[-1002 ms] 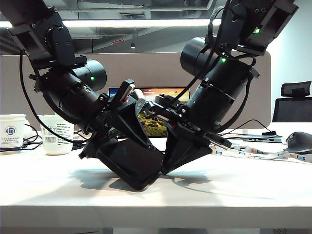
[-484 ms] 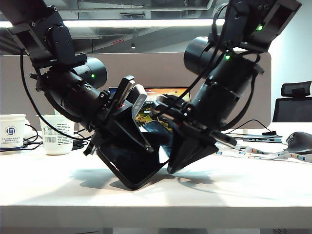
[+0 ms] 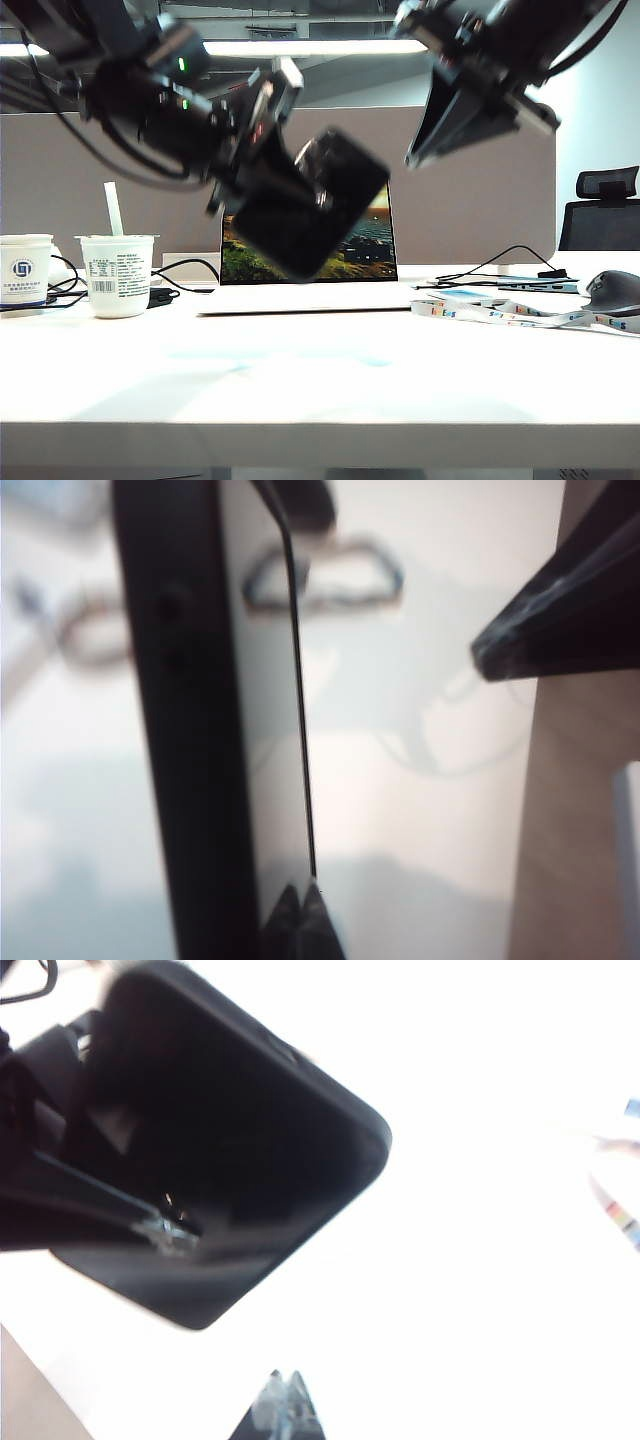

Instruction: Pick up the black phone, pick up the charger plug, insert the charger plug into the phone's charging port, and finally place the connected phone back on the desk.

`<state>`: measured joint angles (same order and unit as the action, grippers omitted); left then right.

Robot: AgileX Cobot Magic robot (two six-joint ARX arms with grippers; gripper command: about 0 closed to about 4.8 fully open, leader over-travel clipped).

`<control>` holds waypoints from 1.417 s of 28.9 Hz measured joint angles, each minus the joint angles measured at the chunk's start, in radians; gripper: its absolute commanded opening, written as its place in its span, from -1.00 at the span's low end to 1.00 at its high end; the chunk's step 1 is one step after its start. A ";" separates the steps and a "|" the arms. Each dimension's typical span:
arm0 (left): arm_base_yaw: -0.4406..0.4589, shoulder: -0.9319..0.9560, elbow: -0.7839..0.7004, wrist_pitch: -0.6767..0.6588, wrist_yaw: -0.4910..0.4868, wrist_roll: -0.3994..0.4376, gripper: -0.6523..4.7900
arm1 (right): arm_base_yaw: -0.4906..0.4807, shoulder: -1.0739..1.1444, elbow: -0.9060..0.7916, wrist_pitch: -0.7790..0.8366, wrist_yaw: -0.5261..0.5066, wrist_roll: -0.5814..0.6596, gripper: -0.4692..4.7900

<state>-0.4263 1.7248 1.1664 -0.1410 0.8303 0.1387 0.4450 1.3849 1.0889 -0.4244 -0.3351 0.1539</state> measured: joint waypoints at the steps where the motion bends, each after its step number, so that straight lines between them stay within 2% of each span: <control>1: 0.000 -0.013 0.000 0.021 0.000 0.016 -0.78 | 0.000 -0.016 0.000 0.000 0.000 -0.014 -0.83; 4: 0.000 -0.081 0.000 0.131 0.003 0.132 -0.78 | 0.001 -0.074 -0.001 -0.003 -0.016 -0.084 -0.83; 11: 0.000 -0.131 0.000 0.244 0.005 0.184 -0.78 | 0.000 -0.136 -0.001 -0.004 -0.018 -0.097 -0.83; 15: -0.004 -0.163 -0.001 0.267 -0.026 0.264 -0.78 | 0.000 -0.192 -0.001 0.002 -0.018 -0.105 -0.83; 17: -0.008 -0.177 -0.002 0.280 -0.047 0.285 -0.78 | -0.002 -0.209 -0.001 0.007 0.015 -0.108 -0.83; 19: -0.008 -0.185 -0.004 0.279 -0.050 0.288 -0.78 | -0.006 -0.229 -0.001 0.008 0.095 -0.108 -0.83; 20: -0.008 -0.192 -0.004 0.278 -0.070 0.291 -0.78 | -0.024 -0.237 0.000 0.013 0.134 -0.109 -0.83; 31: -0.031 -0.263 -0.004 0.280 -0.150 0.307 -0.78 | -0.261 -0.237 0.023 0.047 0.146 -0.110 -0.83; 33: -0.042 -0.264 -0.004 0.278 -0.162 0.338 -0.78 | -0.300 -0.237 0.056 0.070 0.055 -0.110 -0.83; 34: -0.054 -0.265 -0.004 0.280 -0.190 0.364 -0.78 | -0.316 -0.238 0.074 0.090 -0.080 -0.110 -0.83; 36: -0.066 -0.265 -0.004 0.280 -0.231 0.391 -0.78 | -0.314 -0.239 0.077 0.122 -0.195 -0.109 -0.83; 38: -0.084 -0.264 -0.004 0.279 -0.283 0.432 -0.78 | -0.301 -0.238 0.076 0.130 -0.277 -0.110 -0.83; 41: -0.110 -0.265 -0.004 0.280 -0.351 0.474 -0.78 | -0.254 -0.237 0.076 0.130 -0.344 -0.110 -0.83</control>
<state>-0.5362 1.4601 1.1622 0.1390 0.4793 0.6128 0.1913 1.1477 1.1645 -0.2947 -0.6792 0.0441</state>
